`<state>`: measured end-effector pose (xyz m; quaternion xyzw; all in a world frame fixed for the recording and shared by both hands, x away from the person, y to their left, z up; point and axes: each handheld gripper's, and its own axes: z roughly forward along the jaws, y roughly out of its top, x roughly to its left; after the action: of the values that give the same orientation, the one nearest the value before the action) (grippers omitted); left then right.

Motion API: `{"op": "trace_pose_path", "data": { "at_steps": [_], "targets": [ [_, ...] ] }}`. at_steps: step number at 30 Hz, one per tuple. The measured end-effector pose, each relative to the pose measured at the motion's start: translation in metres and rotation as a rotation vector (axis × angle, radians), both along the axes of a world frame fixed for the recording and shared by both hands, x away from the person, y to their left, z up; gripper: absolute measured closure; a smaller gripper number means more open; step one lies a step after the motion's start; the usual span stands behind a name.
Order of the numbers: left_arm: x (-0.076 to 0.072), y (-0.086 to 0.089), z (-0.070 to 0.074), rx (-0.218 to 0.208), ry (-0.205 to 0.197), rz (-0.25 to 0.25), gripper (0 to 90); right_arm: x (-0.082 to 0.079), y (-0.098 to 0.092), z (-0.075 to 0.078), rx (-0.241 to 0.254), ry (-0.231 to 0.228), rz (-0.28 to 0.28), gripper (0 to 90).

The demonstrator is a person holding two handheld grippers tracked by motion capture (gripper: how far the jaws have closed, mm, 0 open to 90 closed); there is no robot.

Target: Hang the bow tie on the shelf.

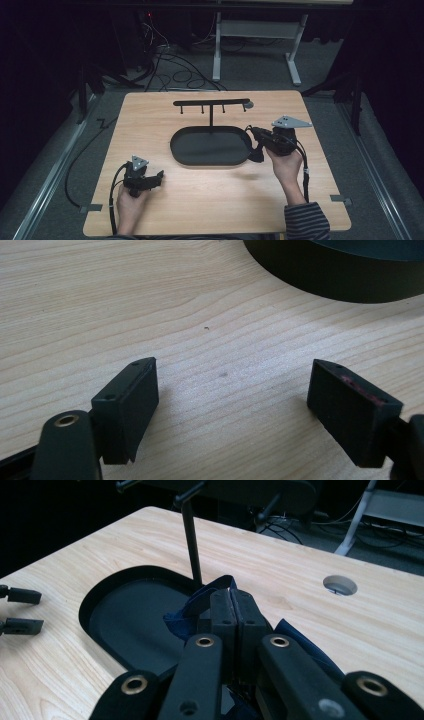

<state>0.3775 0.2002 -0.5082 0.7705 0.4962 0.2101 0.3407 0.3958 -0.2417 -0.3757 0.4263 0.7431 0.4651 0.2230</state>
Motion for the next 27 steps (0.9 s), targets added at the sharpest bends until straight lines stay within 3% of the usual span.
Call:
{"op": "trace_pose_path", "data": {
  "at_steps": [16, 27],
  "targets": [
    [0.0, 0.0, 0.0, 0.0, -0.001, 0.001, 21.1, 0.017, 0.004, 0.012, 0.009, 0.008, -0.001, 90.0],
    [0.0, 0.0, 0.0, 0.001, -0.001, 0.0, 21.1, 0.026, 0.008, 0.025, -0.001, -0.019, -0.008, 90.0]
  ]
}}
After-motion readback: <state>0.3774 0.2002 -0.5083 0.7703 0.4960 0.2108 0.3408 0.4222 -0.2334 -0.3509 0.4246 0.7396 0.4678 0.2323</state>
